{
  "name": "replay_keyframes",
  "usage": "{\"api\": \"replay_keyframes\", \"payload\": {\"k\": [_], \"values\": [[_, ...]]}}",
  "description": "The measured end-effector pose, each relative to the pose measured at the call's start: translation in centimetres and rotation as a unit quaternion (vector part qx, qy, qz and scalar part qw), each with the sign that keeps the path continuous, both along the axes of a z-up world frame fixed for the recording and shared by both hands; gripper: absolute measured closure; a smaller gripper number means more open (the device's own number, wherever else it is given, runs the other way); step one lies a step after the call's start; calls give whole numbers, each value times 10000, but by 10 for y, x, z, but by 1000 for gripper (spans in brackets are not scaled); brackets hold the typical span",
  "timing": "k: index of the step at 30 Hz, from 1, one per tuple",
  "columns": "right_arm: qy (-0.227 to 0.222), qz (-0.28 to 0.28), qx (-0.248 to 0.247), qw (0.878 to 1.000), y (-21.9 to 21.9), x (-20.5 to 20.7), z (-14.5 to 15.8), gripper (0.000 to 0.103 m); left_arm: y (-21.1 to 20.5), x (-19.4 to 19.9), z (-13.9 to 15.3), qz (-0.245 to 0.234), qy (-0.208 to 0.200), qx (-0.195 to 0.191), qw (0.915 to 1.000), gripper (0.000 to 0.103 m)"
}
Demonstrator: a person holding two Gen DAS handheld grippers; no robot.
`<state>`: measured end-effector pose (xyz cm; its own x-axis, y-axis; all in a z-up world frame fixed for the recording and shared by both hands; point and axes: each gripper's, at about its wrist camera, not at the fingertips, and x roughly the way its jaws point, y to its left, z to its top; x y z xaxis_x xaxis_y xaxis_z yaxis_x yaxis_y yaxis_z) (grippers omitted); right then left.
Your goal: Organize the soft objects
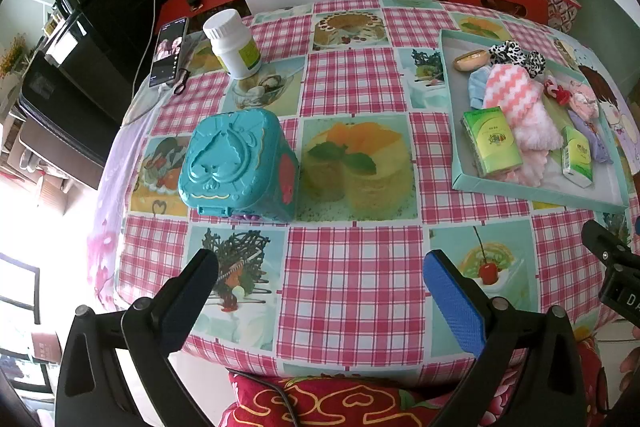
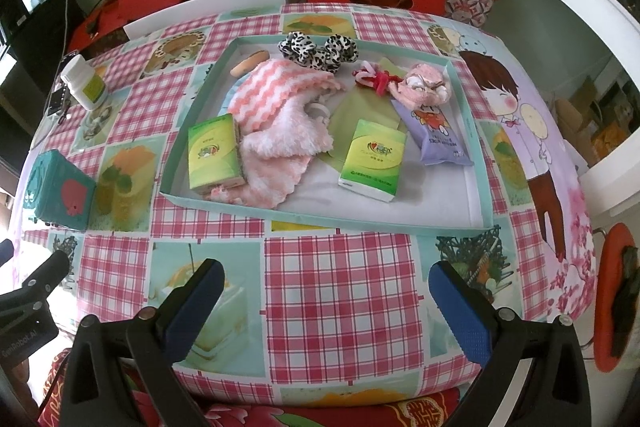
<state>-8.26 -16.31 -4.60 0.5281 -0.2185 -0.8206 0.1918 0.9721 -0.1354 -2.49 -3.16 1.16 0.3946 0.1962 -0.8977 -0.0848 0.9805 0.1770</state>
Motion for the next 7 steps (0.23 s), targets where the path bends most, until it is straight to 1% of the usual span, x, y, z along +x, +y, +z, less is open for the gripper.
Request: {"api": "replay_keyframes", "payload": {"k": [7], "values": [[2,2,1,10000,0,0,0,0,1,0,1,-38,-38,15,10000,1]]}}
